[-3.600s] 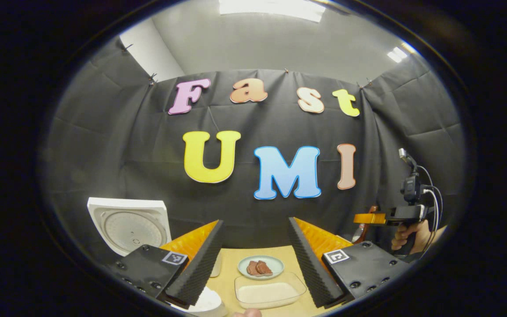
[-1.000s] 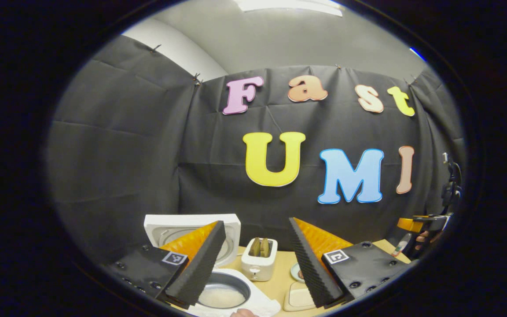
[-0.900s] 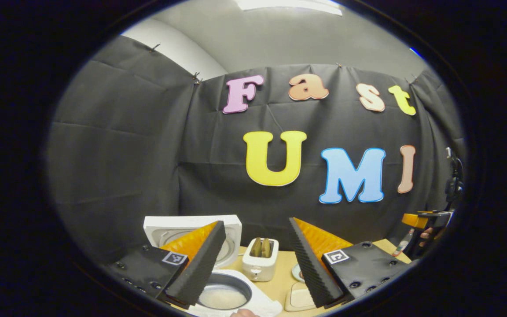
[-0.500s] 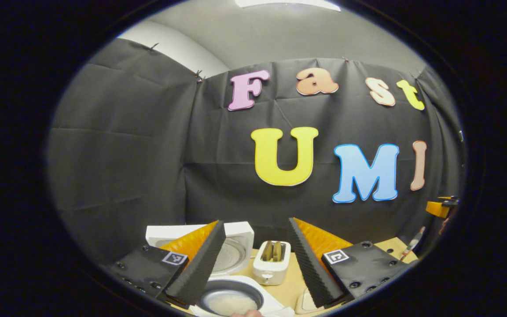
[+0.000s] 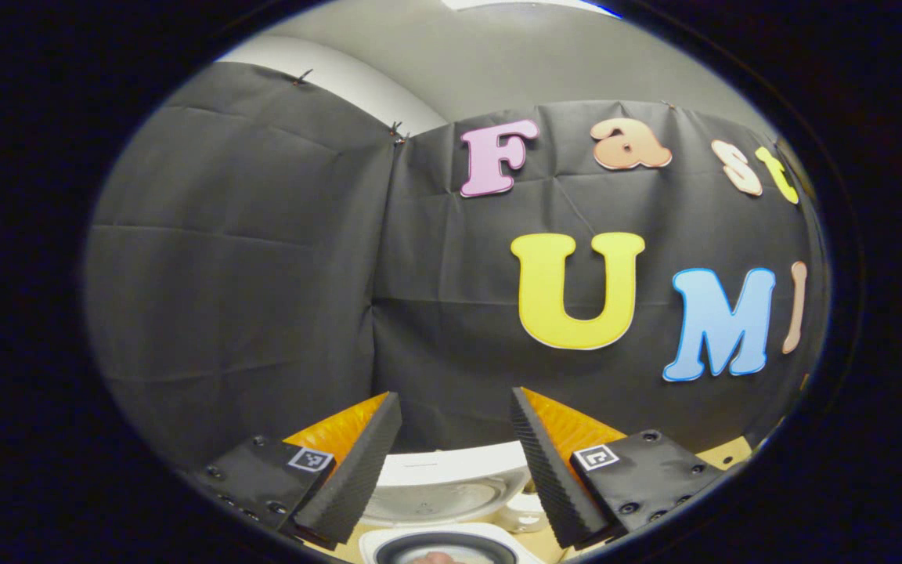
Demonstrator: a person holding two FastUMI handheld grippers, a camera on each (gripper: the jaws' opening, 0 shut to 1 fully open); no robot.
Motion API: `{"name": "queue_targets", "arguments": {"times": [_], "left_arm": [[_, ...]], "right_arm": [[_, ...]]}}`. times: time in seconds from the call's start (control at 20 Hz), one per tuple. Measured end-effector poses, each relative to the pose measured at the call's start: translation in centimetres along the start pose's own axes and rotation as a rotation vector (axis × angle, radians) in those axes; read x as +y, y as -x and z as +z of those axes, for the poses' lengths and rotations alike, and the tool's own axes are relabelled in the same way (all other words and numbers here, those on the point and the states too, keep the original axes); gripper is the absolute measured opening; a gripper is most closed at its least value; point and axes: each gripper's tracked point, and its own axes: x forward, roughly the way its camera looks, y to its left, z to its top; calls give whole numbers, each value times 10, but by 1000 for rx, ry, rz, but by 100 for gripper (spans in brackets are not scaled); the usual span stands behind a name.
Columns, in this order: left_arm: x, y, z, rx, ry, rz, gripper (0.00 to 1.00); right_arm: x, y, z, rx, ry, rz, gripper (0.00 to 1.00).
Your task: Close the left gripper, press the button to open the rice cooker; take a wooden spoon from the chopstick holder with the right hand, scoop a spoonful of rice and pour it into the rice cooker, then put the wooden spoon back into the chopstick holder.
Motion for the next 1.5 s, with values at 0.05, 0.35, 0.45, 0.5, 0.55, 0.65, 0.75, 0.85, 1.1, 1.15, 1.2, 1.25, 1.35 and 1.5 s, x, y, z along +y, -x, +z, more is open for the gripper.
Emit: {"name": "queue_targets", "arguments": {"times": [0.05,0.35,0.45,0.5,0.55,0.65,0.75,0.85,1.1,1.15,1.2,1.25,1.35,1.5], "left_arm": [[7,-10,-3,12,-5,13,94],[22,-50,-43,108,-5,74,98],[26,-62,-54,137,-29,93,96],[27,-66,-63,157,-24,99,98],[29,-69,-74,182,-10,106,98],[36,-73,-91,210,-8,133,96],[31,-66,-87,199,-17,140,95],[26,-60,-87,189,-21,146,97],[17,-23,-94,138,-28,155,97],[14,-16,-94,125,-28,158,99],[11,-9,-96,109,-36,163,99],[9,-1,-98,94,-41,169,99],[6,16,-105,69,-44,186,99],[0,45,-120,41,-53,201,95]], "right_arm": [[-1,-4,0,-3,-5,-4,87],[2,-22,-1,-14,-40,29,87],[6,-26,-3,-18,-42,41,87],[7,-28,-5,-17,-41,47,87],[8,-29,-6,-12,-39,52,87],[9,-29,-7,-7,-44,69,87],[12,-28,-8,-5,-70,100,87],[10,-28,-10,1,-95,110,87],[13,-19,-3,-20,-86,124,87],[17,-17,-2,-22,-78,133,87],[19,-16,-3,-21,-70,140,87],[21,-14,-4,-18,-64,147,87],[27,-12,-4,-13,-53,154,87],[37,-5,1,-29,-13,166,87]]}}
